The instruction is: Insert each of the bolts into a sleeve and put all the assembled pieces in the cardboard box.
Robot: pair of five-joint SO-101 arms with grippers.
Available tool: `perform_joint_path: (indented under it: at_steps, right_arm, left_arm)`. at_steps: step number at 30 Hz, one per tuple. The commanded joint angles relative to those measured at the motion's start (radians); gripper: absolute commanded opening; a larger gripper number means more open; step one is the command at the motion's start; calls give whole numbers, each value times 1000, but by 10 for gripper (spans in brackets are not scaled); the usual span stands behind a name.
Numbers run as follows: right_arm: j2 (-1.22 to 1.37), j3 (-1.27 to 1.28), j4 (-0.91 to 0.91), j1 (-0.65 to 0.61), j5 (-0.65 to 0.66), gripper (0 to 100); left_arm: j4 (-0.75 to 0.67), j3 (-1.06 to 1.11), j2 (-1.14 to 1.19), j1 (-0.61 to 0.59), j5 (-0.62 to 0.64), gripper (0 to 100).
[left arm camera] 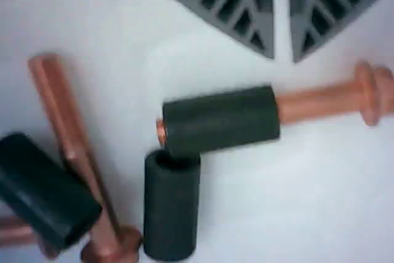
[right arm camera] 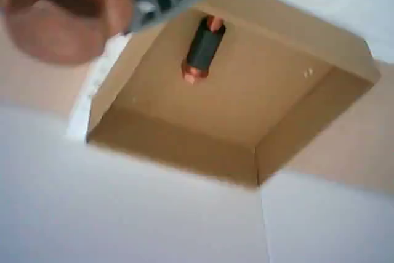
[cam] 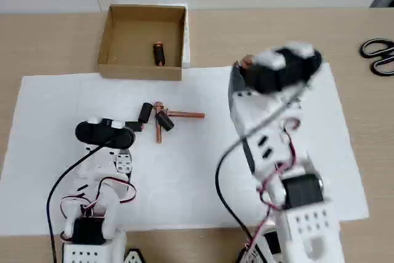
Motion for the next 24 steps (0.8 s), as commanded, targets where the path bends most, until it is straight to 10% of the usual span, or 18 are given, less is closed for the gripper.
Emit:
perform_joint_path:
  at_steps: [1, 24]
  right_arm:
    - [154, -137, -35, -25, -12, 3]
    - [1086, -856, -127, -193, 104, 3]
  left_arm:
    - [-11, -2, -9, -6, 0, 6]
    - [-8, -1, -9, -8, 203, 6]
